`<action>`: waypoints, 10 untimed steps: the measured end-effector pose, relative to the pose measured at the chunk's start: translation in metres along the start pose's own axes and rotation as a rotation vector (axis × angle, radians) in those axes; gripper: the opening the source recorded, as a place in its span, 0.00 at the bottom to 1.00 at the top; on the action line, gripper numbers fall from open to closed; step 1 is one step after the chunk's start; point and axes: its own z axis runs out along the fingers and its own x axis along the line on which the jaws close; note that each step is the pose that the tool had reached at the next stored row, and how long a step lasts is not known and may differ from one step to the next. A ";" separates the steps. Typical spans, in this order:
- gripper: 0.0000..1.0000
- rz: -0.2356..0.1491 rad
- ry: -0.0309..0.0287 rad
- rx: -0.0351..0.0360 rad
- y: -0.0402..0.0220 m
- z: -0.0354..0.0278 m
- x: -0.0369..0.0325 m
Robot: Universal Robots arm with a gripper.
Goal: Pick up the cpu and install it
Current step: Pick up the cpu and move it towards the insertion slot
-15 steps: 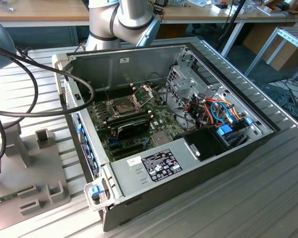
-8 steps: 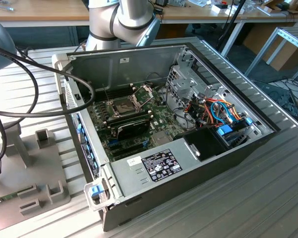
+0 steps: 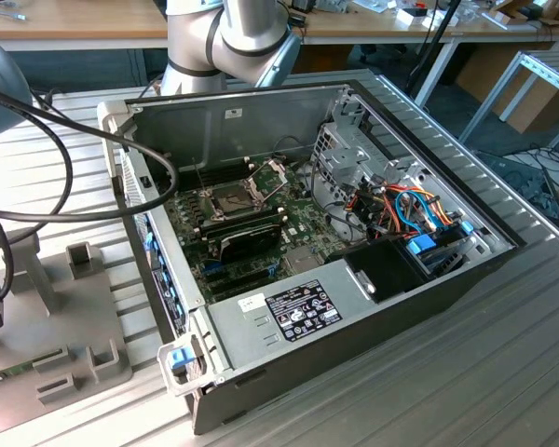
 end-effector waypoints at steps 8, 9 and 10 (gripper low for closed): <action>0.67 -0.010 0.0002 0.0018 0.0000 0.0002 0.0000; 0.67 -0.013 0.0002 0.0019 0.0000 0.0002 0.0000; 0.67 -0.019 0.0002 0.0020 0.0000 0.0002 0.0000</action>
